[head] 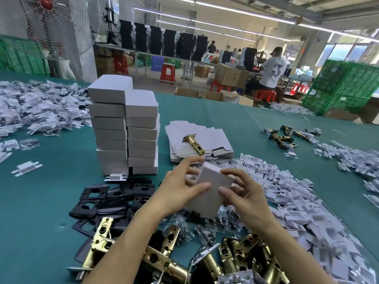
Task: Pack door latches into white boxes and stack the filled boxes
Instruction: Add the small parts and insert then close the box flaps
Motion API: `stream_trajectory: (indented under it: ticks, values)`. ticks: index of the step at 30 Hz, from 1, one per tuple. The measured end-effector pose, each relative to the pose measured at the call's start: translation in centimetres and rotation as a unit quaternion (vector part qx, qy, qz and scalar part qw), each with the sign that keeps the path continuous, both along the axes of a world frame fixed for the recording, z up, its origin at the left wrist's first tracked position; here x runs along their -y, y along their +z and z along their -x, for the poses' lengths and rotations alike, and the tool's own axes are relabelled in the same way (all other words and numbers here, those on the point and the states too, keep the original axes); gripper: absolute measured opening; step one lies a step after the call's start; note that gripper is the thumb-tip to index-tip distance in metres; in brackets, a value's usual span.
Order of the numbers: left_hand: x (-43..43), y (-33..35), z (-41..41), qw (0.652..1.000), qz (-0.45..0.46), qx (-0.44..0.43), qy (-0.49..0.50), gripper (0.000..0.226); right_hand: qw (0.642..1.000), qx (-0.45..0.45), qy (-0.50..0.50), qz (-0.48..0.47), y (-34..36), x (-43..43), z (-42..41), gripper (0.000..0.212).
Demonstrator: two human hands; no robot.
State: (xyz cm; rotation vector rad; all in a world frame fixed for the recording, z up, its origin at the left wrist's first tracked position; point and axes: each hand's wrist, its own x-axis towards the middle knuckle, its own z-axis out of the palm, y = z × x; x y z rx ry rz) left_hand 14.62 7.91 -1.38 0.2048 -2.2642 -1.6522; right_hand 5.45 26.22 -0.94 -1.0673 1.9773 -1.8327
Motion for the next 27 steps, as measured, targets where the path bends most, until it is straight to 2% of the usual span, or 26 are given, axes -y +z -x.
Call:
stream_trajectory:
  ticks: [2, 3, 5, 7, 9, 11, 13, 15, 19, 23, 25, 27]
  values:
    - [-0.1, 0.1, -0.2, 0.998, 0.018, 0.054, -0.014, 0.065, 0.993, 0.083, -0.038, 0.072, 0.5, 0.5, 0.2, 0.037]
    - [-0.3, 0.3, -0.2, 0.998, -0.012, 0.055, -0.018, 0.066, 0.984, 0.132, -0.054, 0.107, 0.8, 0.9, 0.3, 0.036]
    - [-0.6, 0.7, -0.3, 0.993, -0.119, 0.02, -0.016, 0.054, 0.962, 0.223, -0.066, 0.145, 1.2, 1.8, 0.6, 0.033]
    - [-0.7, 1.3, -0.2, 0.987, -0.163, 0.005, 0.01, 0.039, 0.946, 0.285, -0.068, 0.14, 1.3, 3.2, 0.5, 0.029]
    - [-0.7, 1.6, -0.1, 0.991, -0.124, 0.024, 0.053, 0.027, 0.939, 0.319, -0.073, 0.109, 1.3, 4.4, 0.1, 0.031]
    - [-0.6, 1.3, 0.1, 0.989, -0.047, 0.028, 0.139, 0.013, 0.932, 0.349, -0.061, 0.072, 1.2, 5.6, -0.4, 0.038]
    - [-0.2, 1.0, 0.1, 0.975, 0.011, 0.011, 0.22, 0.015, 0.93, 0.366, -0.023, 0.034, 1.2, 6.8, -0.9, 0.045]
    - [0.4, 0.8, -0.1, 0.964, 0.048, 0.025, 0.261, 0.023, 0.934, 0.357, 0.004, -0.008, 1.1, 8.2, -1.0, 0.042]
    - [1.5, 0.5, -0.5, 0.945, 0.124, 0.165, 0.255, 0.033, 0.945, 0.303, -0.009, -0.119, 1.0, 10.3, 0.4, 0.046]
    - [2.6, 0.7, -0.8, 0.952, 0.055, 0.208, 0.219, 0.057, 0.952, 0.224, 0.042, -0.206, 0.3, 11.6, 2.4, 0.053]
    - [3.1, 0.7, -1.1, 0.952, 0.029, 0.226, 0.204, 0.078, 0.955, 0.128, 0.076, -0.257, 0.1, 12.4, 3.2, 0.051]
    - [3.4, 0.7, -1.3, 0.945, 0.04, 0.252, 0.203, 0.094, 0.941, -0.005, 0.101, -0.322, 0.3, 13.2, 3.9, 0.047]
